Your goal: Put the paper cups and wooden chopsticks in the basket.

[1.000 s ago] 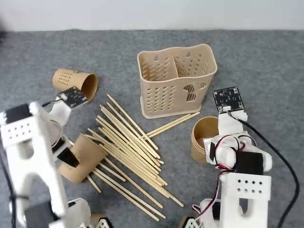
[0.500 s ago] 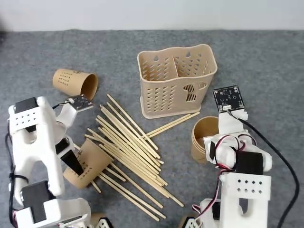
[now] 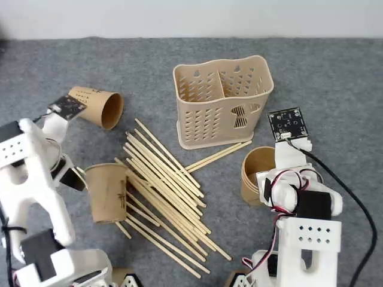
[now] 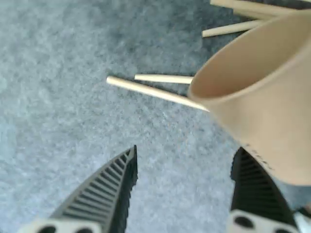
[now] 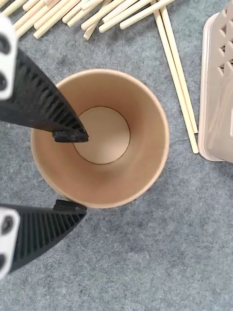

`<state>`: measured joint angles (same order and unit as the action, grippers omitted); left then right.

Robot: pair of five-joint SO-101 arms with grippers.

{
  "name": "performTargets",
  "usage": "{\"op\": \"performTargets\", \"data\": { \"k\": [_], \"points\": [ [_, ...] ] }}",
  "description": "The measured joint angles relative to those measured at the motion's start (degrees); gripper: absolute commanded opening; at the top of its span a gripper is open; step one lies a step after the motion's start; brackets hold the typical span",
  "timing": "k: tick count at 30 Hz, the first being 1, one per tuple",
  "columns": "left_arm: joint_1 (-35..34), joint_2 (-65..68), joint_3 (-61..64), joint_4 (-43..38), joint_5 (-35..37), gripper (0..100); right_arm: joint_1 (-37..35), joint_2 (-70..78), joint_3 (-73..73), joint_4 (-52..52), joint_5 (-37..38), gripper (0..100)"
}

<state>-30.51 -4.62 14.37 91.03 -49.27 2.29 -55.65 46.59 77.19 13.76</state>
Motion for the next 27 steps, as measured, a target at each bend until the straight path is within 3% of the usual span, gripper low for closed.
{"op": "performTargets", "data": {
  "k": [3,8,13,27],
  "points": [
    [2.4,-0.1,-3.8,6.7,0.1,29,0.0,0.0,0.0,0.0,0.0,21.2],
    [7.4,-0.1,-2.8,7.7,0.4,29,0.0,0.0,0.0,0.0,0.0,21.2],
    [11.4,-0.1,-0.6,7.5,6.6,29,0.0,0.0,0.0,0.0,0.0,21.2],
    [10.5,-0.1,-0.6,1.9,6.2,29,0.0,0.0,0.0,0.0,0.0,21.2]
  ]
}}
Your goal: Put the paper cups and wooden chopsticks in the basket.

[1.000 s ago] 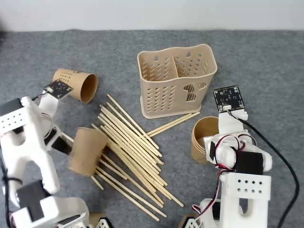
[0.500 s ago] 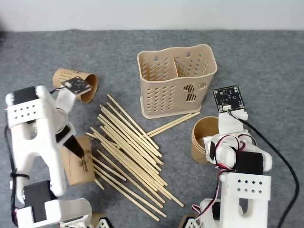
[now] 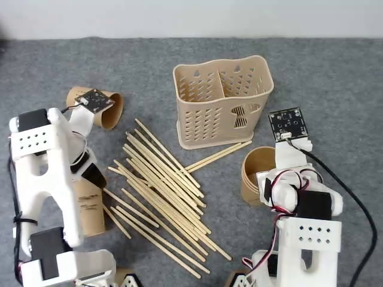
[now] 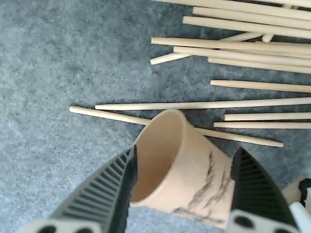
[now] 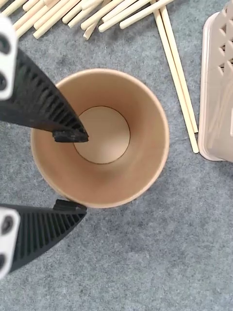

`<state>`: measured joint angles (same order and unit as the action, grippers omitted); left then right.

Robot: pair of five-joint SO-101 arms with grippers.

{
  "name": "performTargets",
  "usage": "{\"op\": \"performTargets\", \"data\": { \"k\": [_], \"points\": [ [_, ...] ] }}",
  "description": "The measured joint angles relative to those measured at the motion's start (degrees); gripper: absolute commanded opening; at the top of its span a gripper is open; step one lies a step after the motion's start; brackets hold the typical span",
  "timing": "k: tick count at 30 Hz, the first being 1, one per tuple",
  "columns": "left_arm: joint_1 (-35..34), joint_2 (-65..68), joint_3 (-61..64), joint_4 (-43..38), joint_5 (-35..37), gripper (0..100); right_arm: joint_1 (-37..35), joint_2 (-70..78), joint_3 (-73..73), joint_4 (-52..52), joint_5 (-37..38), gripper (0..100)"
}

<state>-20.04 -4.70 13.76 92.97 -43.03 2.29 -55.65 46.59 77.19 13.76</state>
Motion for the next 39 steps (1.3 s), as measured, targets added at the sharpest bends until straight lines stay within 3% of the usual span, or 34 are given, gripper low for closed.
{"op": "performTargets", "data": {
  "k": [20,30,34,39],
  "points": [
    [-15.6,0.0,0.0,-5.1,-15.7,29,0.1,0.0,1.5,0.0,0.0,21.2],
    [-16.6,11.6,-0.9,-5.1,-16.6,29,0.1,0.0,1.5,0.0,0.0,21.2],
    [-17.1,15.1,-3.1,-1.5,-18.1,27,0.1,0.0,1.5,0.0,0.0,21.2],
    [-18.7,15.3,-6.5,5.2,-24.4,17,0.1,0.0,1.5,0.0,0.0,21.2]
  ]
}}
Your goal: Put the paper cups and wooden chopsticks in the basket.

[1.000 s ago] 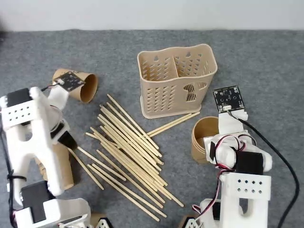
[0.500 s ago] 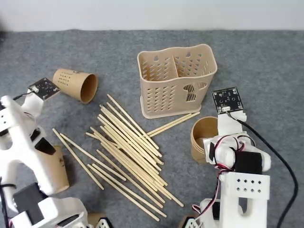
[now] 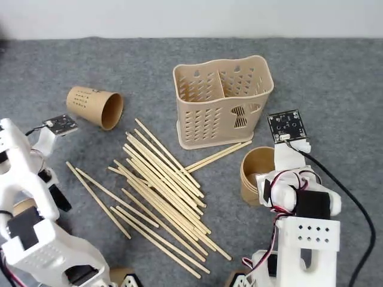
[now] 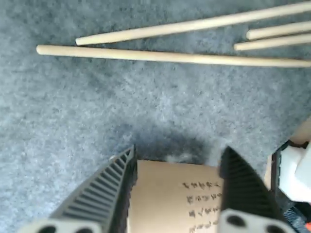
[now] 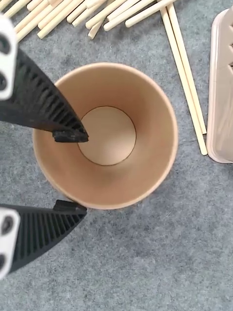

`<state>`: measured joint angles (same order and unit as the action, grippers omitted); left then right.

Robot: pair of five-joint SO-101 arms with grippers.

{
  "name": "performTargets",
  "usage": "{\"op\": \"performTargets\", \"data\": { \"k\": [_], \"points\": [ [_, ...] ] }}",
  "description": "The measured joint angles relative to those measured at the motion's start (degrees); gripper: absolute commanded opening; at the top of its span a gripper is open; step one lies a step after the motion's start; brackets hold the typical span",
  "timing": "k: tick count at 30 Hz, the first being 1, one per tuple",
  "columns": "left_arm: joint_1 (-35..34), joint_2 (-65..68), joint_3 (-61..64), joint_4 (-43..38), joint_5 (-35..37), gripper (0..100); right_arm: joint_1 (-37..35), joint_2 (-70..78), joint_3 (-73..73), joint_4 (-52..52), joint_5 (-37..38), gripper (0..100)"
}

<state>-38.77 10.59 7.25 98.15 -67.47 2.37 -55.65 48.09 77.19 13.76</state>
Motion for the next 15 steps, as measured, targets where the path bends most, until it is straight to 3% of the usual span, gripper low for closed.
{"op": "performTargets", "data": {
  "k": [8,15],
  "points": [
    [-4.0,0.0,-3.0,0.6,-1.1,14,0.0,0.0,0.0,0.0,0.0,21.2],
    [-8.4,0.0,-8.5,0.6,-1.1,26,0.0,0.0,0.0,0.0,0.0,21.2]
  ]
}}
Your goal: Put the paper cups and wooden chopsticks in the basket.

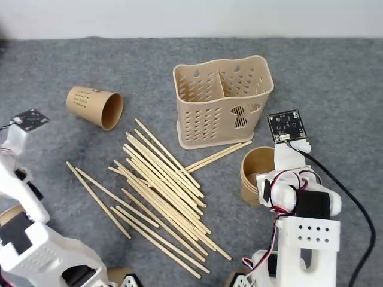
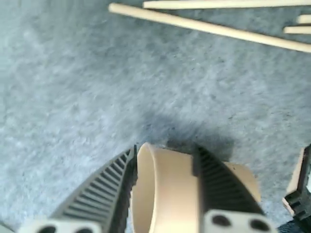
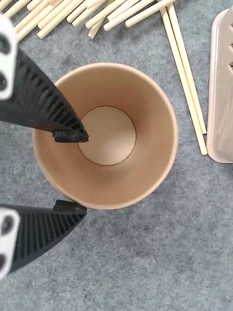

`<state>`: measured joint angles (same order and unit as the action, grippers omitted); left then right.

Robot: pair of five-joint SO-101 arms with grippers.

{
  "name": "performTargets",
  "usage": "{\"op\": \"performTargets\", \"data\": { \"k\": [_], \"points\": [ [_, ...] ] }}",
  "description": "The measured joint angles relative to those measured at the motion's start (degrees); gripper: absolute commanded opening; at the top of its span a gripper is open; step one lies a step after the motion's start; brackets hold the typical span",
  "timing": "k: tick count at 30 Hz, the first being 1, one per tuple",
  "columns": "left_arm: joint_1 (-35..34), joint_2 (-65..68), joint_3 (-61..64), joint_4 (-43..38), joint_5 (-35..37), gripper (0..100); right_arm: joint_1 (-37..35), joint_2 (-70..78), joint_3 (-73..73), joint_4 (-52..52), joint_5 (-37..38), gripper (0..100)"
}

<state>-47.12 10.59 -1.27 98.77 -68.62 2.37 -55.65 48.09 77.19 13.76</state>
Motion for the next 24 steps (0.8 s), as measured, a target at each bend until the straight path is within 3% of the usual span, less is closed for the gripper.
{"op": "performTargets", "data": {
  "k": [7,15,24],
  "points": [
    [-5.8,0.3,0.0,0.0,-0.2,27,-0.3,0.0,0.0,0.0,0.0,21.2],
    [-11.4,0.3,0.0,0.0,-5.7,26,-2.8,0.0,1.0,0.0,0.0,21.2],
    [-12.7,0.3,6.8,0.2,-12.2,12,-2.6,0.0,1.0,0.0,0.0,21.2]
  ]
}}
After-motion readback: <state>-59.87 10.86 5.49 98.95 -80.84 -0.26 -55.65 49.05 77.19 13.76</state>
